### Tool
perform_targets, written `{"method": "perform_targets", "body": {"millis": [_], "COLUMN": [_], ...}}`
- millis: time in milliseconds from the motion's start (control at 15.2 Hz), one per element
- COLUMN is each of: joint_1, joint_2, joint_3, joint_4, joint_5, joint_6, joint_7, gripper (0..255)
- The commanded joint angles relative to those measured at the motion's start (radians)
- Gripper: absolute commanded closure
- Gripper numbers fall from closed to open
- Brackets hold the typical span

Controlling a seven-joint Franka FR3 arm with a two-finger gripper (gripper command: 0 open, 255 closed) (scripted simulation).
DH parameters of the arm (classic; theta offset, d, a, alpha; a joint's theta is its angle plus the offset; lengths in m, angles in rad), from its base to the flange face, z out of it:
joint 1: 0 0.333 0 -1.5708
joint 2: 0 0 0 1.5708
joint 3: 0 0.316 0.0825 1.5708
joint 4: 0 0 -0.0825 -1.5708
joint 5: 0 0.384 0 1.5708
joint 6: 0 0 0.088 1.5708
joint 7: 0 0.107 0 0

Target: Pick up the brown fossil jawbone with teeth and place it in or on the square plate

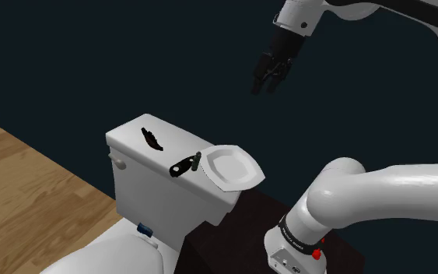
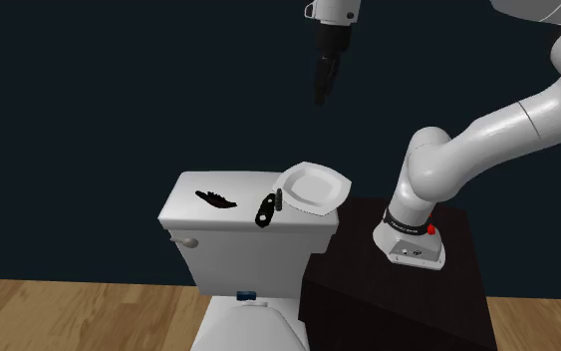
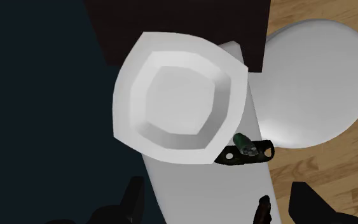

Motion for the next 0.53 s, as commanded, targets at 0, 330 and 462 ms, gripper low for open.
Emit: {"method": "perform_targets", "body": {"millis": [0, 330, 462], "joint_1": [0.000, 0.011, 0.015], "joint_2": [0.000, 0.099, 0.148], "joint_3": [0.000, 0.062, 0.086], "joint_4": [0.000, -0.051, -0.061], "joint_5": [0.000, 0.036, 0.048], "joint_6": [0.000, 0.154, 0.216], "joint_7": [0.000, 0.055, 0.077], "gripper": [0, 0, 0]}}
